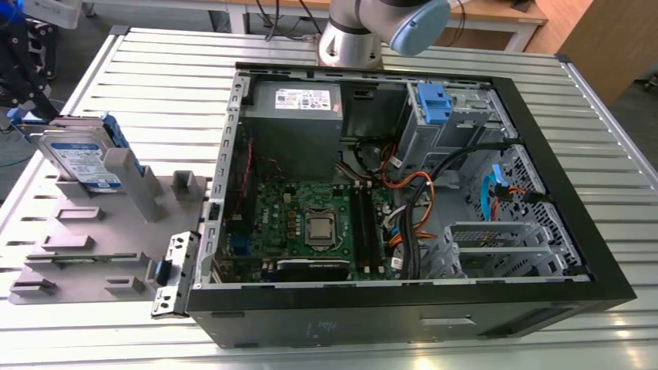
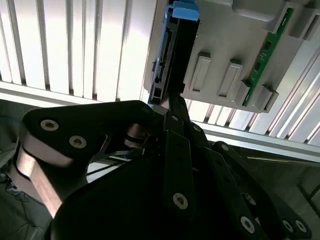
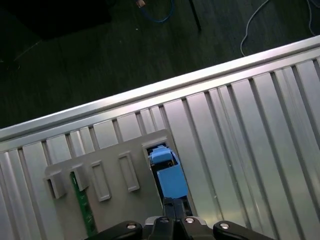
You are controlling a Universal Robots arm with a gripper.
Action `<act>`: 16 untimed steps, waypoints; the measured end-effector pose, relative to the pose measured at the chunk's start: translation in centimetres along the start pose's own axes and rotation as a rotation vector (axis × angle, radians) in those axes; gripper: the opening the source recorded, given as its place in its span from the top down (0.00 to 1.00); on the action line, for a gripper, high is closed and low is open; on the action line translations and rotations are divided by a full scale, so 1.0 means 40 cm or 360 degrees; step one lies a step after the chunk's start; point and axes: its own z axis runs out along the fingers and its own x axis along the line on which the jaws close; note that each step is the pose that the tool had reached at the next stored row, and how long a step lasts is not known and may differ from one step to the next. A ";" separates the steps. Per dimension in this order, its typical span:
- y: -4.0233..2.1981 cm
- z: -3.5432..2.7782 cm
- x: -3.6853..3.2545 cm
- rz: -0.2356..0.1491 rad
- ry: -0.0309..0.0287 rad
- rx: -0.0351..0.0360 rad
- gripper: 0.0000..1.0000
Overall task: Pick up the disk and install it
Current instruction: 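Pick up the disk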
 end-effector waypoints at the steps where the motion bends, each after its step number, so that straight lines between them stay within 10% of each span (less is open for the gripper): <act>1: 0.000 0.000 0.000 -0.0025 0.00011 -0.0001 0.89; 7: 0.000 0.000 0.000 -0.0172 0.00072 -0.0006 0.89; 16: -0.018 0.000 -0.006 -0.0227 0.00095 -0.0008 0.89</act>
